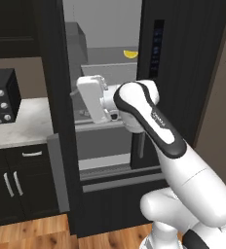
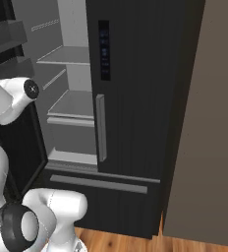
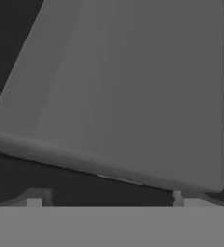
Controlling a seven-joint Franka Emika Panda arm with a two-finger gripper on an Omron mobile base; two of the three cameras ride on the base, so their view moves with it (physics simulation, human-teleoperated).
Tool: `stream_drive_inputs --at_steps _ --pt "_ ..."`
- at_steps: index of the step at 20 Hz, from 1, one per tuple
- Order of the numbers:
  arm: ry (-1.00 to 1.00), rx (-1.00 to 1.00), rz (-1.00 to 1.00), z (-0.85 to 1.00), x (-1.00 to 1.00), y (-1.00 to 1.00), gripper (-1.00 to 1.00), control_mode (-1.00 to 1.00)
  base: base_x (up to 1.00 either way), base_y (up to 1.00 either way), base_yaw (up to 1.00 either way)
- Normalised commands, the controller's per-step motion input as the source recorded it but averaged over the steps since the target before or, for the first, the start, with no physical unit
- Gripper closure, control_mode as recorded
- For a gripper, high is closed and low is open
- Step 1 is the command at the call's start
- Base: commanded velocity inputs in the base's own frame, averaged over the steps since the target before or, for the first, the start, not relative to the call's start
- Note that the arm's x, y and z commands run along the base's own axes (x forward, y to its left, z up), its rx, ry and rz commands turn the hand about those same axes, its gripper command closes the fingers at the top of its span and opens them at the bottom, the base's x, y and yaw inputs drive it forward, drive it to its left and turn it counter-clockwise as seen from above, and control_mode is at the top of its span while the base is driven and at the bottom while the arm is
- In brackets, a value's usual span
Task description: There is a bowl on the dining counter. Grab a lemon wedge from the fridge and place it in the bowl. Then get the liquor bottle and glass cup from the cabinet and place them next to the bowl.
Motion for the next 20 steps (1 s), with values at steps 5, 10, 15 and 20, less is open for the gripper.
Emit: stream_drive_inputs --at_steps 5,10,15,20 --pt "-0.03 -0.03 -0.02 0.42 -0.42 -0.37 -1.0 -1.0 0.0 0.0 0.0" --pt "-0.03 -0.05 -0.03 0.51 -0.48 -0.99 -1.0 -1.0 0.0 0.0 0.0" --pt "0.0 -0.13 -0.07 0.4 -0.23 -1.0 -1.0 -1.0 0.0 0.0 0.0" --pt "-0.14 -0.38 -0.21 0.08 0.0 -0.64 -1.0 -1.0 0.0 0.0 0.0"
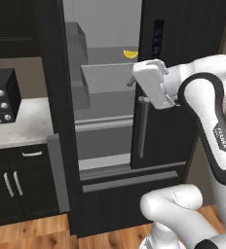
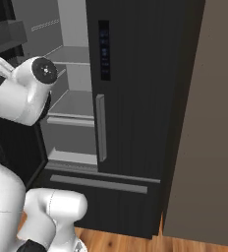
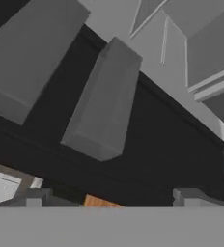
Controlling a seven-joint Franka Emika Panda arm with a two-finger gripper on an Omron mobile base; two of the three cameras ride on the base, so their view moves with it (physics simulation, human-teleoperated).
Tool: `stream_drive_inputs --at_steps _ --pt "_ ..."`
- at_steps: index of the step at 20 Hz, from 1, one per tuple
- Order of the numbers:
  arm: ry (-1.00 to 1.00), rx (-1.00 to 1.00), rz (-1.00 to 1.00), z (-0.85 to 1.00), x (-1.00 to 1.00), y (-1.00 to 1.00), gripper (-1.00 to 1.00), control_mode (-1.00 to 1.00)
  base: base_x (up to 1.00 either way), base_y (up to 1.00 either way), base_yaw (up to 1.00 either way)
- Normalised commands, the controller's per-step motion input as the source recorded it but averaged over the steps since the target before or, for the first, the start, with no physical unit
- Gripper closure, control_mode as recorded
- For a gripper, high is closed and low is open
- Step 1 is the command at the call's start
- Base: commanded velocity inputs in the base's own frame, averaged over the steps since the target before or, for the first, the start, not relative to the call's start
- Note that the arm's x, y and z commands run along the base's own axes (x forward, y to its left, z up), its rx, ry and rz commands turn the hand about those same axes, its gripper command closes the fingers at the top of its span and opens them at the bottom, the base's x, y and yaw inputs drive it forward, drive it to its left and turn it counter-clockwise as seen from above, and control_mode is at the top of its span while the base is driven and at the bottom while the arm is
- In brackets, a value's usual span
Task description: There is a bowl on the dining counter. Grab a lemon wedge from the fridge and place it in the bowl. Then get the liquor bottle and glass cup from the cabinet and place them next to the bowl.
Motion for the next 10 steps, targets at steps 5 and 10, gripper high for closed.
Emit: stream_drive_inputs --at_steps 5,10 --pt "-0.21 -0.48 -0.28 0.0 0.0 -0.42 -1.0 -1.0 0.0 0.0 0.0" --pt "-0.13 -0.48 -0.32 -0.17 0.0 -0.36 -1.0 -1.0 0.0 0.0 0.0"
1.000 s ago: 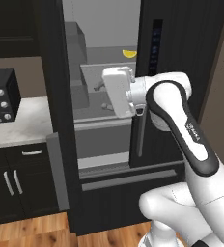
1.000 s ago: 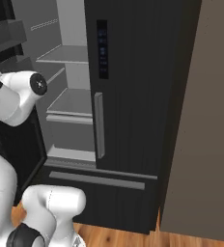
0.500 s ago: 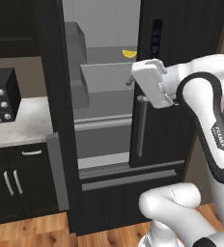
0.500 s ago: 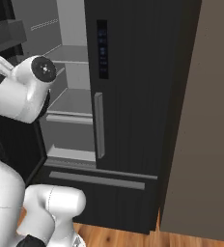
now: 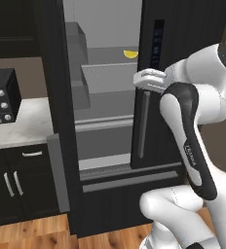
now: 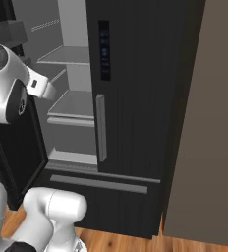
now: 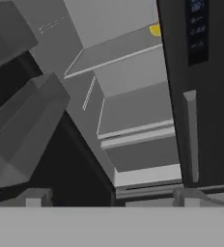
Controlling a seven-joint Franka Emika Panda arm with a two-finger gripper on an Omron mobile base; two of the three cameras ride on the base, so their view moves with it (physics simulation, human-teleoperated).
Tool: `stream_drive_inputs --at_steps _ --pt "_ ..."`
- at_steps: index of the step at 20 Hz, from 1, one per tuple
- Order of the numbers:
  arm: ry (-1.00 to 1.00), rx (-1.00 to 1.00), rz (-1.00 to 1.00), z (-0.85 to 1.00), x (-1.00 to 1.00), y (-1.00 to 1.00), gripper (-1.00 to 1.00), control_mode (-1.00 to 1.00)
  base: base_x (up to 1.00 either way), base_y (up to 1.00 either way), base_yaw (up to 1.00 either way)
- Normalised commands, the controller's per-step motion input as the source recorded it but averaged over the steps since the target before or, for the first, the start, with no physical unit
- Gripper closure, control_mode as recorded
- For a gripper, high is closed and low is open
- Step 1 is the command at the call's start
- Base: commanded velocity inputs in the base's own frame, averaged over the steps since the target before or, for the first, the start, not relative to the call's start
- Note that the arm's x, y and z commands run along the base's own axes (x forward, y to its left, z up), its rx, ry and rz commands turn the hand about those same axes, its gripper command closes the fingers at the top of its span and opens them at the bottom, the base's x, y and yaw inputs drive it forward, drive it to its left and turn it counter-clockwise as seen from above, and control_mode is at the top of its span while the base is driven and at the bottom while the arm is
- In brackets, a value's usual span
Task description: There is a bowl on the dining counter. Grab a lemon wedge from the fridge and place it in the bowl. Then get the liquor bottle and glass cup from the cabinet and place them next to the bowl.
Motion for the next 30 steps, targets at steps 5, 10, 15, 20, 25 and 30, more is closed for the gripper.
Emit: stream_drive_inputs --at_steps 5,10,15,20,25,30 --pt "0.04 -0.28 -0.37 -0.42 0.01 -0.59 -1.0 -1.0 0.0 0.0 0.0" --pt "0.14 -0.09 -0.33 -0.4 0.18 -0.64 -1.0 -1.0 0.0 0.0 0.0" --pt "0.11 0.0 -0.12 -0.18 0.52 -0.17 -1.0 -1.0 0.0 0.0 0.0" --pt "0.11 0.0 0.0 -0.2 0.68 0.0 -1.0 -1.0 0.0 0.0 0.0" --pt "0.05 0.0 0.0 -0.36 0.67 0.0 -1.0 -1.0 0.0 0.0 0.0" --pt "-0.02 0.0 0.0 -0.42 0.5 0.0 -1.0 -1.0 0.0 0.0 0.0"
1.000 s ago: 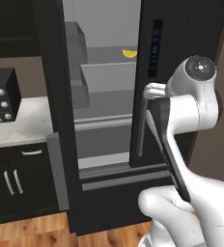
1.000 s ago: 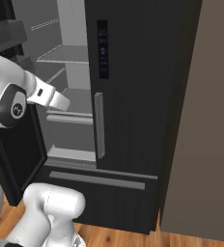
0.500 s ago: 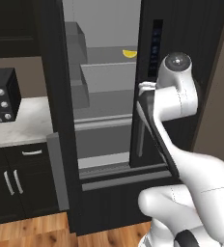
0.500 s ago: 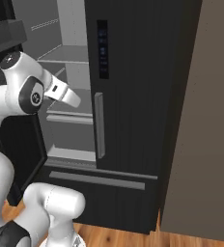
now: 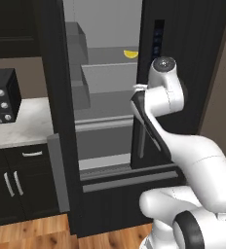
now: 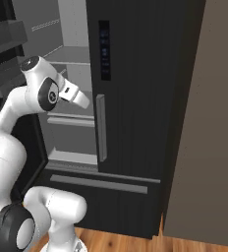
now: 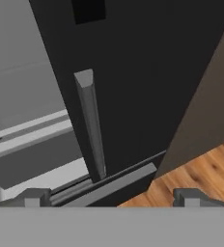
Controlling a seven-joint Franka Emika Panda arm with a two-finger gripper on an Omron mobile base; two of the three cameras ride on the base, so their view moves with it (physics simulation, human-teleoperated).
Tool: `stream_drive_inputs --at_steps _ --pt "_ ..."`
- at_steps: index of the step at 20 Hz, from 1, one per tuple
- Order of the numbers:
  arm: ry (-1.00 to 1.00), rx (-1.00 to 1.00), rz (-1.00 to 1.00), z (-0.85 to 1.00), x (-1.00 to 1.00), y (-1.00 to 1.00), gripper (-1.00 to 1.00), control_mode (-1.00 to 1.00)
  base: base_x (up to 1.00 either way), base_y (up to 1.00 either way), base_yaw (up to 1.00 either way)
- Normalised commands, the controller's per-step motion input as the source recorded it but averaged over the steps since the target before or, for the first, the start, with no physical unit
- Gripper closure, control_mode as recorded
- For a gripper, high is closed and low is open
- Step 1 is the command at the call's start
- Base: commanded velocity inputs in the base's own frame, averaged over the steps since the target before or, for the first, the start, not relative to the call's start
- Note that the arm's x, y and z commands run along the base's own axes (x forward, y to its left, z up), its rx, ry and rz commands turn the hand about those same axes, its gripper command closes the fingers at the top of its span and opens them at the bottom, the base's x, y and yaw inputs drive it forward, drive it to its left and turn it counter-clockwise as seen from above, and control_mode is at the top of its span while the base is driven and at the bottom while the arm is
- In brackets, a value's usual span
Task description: There is a bowl on the dining counter. Grab a lemon wedge from the fridge and place it in the bowl. Then get the liquor bottle and glass cup from the cabinet and place them next to the bowl.
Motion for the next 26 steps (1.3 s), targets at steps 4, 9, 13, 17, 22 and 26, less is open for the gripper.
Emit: stream_drive_inputs --at_steps 4,9,13,17,22,26 --pt "-0.16 0.0 0.0 -0.44 0.28 -0.06 -1.0 -1.0 0.0 0.0 0.0" --pt "-0.16 -0.01 0.0 -0.41 0.24 -0.21 -1.0 -1.0 0.0 0.0 0.0" --pt "-0.07 -0.02 0.0 -0.33 0.28 -0.32 -1.0 -1.0 0.0 0.0 0.0" --pt "0.0 0.0 0.0 -0.12 0.49 -0.18 -1.0 -1.0 0.0 0.0 0.0" --pt "0.04 0.0 0.0 -0.01 0.64 -0.01 -1.0 -1.0 0.0 0.0 0.0" --pt "0.05 0.0 0.0 0.0 0.69 0.0 -1.0 -1.0 0.0 0.0 0.0"
